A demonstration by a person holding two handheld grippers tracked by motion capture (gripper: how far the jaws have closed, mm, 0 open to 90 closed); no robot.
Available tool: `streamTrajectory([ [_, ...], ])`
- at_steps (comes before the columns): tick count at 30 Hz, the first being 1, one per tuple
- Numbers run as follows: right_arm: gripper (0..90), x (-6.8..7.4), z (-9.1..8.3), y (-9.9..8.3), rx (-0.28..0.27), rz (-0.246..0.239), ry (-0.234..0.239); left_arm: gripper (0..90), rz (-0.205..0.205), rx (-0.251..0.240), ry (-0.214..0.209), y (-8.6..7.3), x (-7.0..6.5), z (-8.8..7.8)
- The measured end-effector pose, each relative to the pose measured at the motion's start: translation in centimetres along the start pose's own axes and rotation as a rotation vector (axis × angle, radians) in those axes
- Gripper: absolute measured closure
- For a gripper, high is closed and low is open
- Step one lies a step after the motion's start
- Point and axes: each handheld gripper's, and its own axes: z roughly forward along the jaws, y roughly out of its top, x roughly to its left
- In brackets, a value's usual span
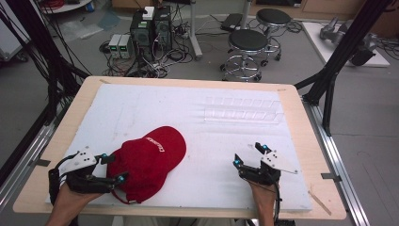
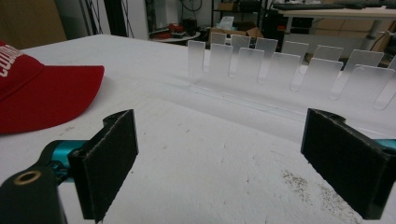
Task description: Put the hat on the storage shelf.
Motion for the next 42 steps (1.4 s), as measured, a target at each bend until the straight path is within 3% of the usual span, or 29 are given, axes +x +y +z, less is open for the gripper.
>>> streamTrajectory([
  [8,9.9,0.1,-0.1,0.0,-0.008,-0.004,-0.003,34.5,-0.058,0.016,-0.047,-0.8,0.1,0.7],
  [11,9.9,0.1,-0.1,0.0,-0.01,-0.003,-0.003,46.8,-0.048,0.026,-0.058,-0.8,0.0,0.8],
  [12,9.9,0.1,-0.1,0.0,-0.01,-0.003,-0.003,46.8,-0.049,0.03,-0.063,-0.8,0.0,0.9],
  [15,9.9,0.1,-0.1,0.0,-0.014,-0.008,-0.004,60.0,-0.064,0.031,-0.072,-0.8,0.1,0.9],
  [16,9.9,0.1,-0.1,0.0,-0.014,-0.008,-0.004,60.0,-0.071,0.031,-0.083,-0.8,0.2,0.9],
  [19,9.9,0.1,-0.1,0.0,-0.011,-0.008,-0.006,77.7,-0.09,0.043,-0.089,-0.8,0.3,0.9],
  [24,9.9,0.2,-0.1,0.0,-0.011,-0.007,-0.005,82.7,-0.089,0.037,-0.087,-0.5,0.4,0.8],
  [28,9.9,0.2,-0.1,0.0,-0.011,-0.009,-0.005,84.8,-0.065,0.025,-0.097,0.1,0.3,0.5],
  [38,9.9,0.1,-0.1,0.0,-0.014,-0.009,-0.005,84.9,0.047,0.033,-0.115,3.4,0.3,0.1],
  [42,9.9,0.1,-0.1,0.0,-0.011,0.001,-0.005,84.9,0.077,0.033,-0.143,4.5,0.5,0.1],
])
